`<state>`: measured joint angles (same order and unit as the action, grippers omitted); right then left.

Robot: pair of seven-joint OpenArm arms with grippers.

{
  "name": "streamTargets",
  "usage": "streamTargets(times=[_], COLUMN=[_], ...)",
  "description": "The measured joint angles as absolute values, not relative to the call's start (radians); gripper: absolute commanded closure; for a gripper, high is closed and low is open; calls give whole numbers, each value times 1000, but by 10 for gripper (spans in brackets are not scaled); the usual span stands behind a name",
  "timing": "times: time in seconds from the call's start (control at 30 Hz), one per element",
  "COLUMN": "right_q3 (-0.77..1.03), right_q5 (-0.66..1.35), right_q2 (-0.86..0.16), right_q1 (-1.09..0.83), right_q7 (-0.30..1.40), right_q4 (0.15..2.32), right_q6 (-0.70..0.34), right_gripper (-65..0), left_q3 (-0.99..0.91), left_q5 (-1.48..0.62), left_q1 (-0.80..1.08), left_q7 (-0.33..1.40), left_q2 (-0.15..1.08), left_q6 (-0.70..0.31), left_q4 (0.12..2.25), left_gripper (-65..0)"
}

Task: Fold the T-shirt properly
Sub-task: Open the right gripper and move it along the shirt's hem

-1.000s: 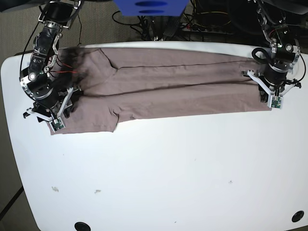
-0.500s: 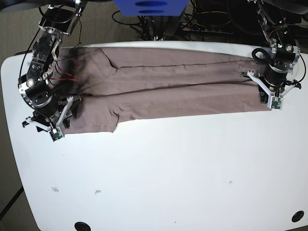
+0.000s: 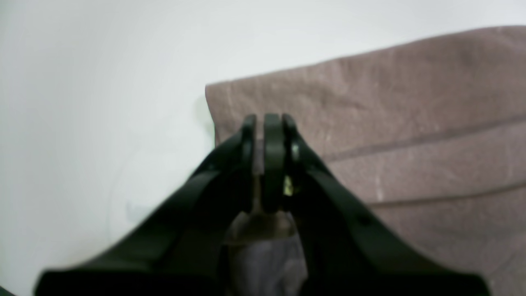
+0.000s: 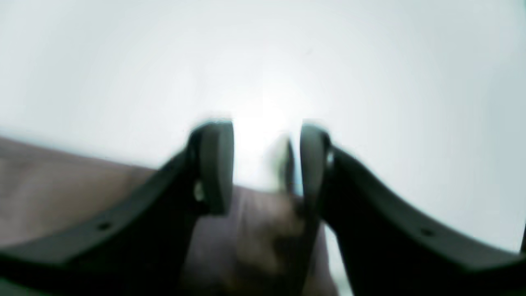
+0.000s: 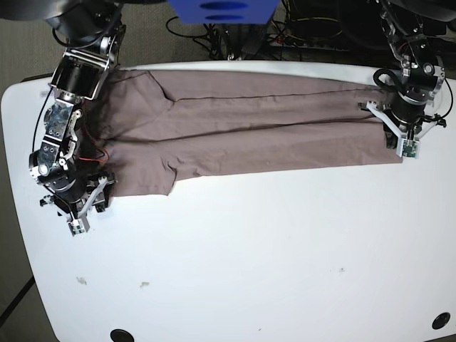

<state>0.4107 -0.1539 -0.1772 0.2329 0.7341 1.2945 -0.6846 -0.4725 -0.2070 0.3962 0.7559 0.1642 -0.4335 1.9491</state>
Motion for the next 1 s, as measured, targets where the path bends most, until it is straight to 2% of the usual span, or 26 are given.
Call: streamTargets(times=[0.53,1.0], right_q3=[411,406], right_q5=[-107,-82], right_q2=[-149,-172], right_q1=[288,302], right_q7=[741,721], right_q4=[1209,1157], right_q6=[-686,-697], right_gripper=[-252,-253], left_q3=[-472,-472], left_q5=[-210,-210], left_q1=[394,393], left_q7=[756,756], left_q2=[164,164], left_q6=[-434,-434], left_q4=[1946,1946], left_gripper=[-30,-30])
